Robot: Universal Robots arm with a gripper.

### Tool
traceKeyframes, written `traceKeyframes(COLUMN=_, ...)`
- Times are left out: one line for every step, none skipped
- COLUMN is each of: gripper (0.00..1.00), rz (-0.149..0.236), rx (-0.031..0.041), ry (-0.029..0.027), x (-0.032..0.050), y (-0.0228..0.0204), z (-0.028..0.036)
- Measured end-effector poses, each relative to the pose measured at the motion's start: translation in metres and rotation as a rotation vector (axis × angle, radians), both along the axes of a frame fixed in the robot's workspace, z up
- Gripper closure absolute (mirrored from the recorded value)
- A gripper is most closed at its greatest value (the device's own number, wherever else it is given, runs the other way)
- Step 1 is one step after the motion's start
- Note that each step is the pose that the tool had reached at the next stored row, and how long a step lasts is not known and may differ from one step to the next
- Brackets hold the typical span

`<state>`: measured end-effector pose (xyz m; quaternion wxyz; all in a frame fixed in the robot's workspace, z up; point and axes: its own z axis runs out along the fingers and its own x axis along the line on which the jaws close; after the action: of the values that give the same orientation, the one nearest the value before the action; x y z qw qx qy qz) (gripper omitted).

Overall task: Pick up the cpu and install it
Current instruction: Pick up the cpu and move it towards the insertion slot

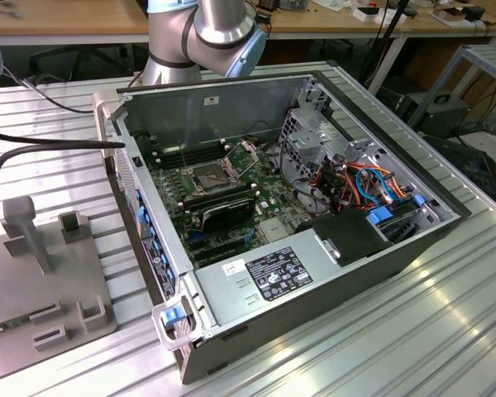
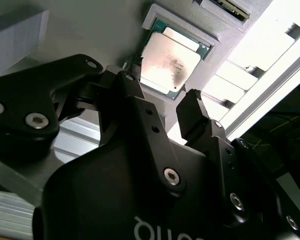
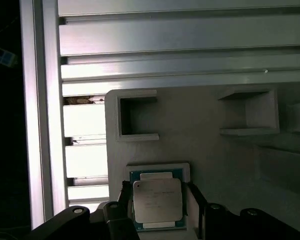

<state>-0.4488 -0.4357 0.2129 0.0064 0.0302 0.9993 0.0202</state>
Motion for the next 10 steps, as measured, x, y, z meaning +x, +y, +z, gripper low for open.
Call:
traceKeyframes(gripper=0.44, rz=0.0, rx=-0.0002, ry=0.0001, x=0.0, y=0.0, z=0.0)
traceKeyframes(gripper=0.44, rz=0.0, rx=-0.0003, ry=0.0001, x=-0.0001, y=0.0, z=-0.0001)
traceKeyframes(gripper=0.44, rz=0.0, rx=-0.0003, ry=0.0001, x=-0.0001, y=0.0, z=-0.0001)
traceKeyframes(gripper=0.44, rz=0.0, rx=-0.0002, ry=0.0, x=-0.0001, y=0.0, z=-0.0001)
traceKeyframes(gripper=0.44, rz=0.0, rx=-0.0002, ry=0.0, x=-0.0001, y=0.0, z=-0.0001)
traceKeyframes(gripper=0.44, rz=0.0, rx=-0.0002, ry=0.0006, x=-0.0001, y=0.0, z=-0.0002)
traceKeyframes(gripper=0.44, rz=0.0, rx=-0.0002, ry=0.0084, x=-0.0001, y=0.0001, z=-0.0005)
traceKeyframes(gripper=0.44, rz=0.0, rx=-0.0002, ry=0.0141, x=-0.0001, y=0.0001, z=-0.0006)
traceKeyframes(gripper=0.44, rz=0.0, rx=-0.0001, ry=0.0193, x=-0.0001, y=0.0001, z=-0.0007)
traceKeyframes(gripper=0.44, rz=0.0, rx=-0.0002, ry=0.0202, x=-0.0001, y=0.0001, z=-0.0007)
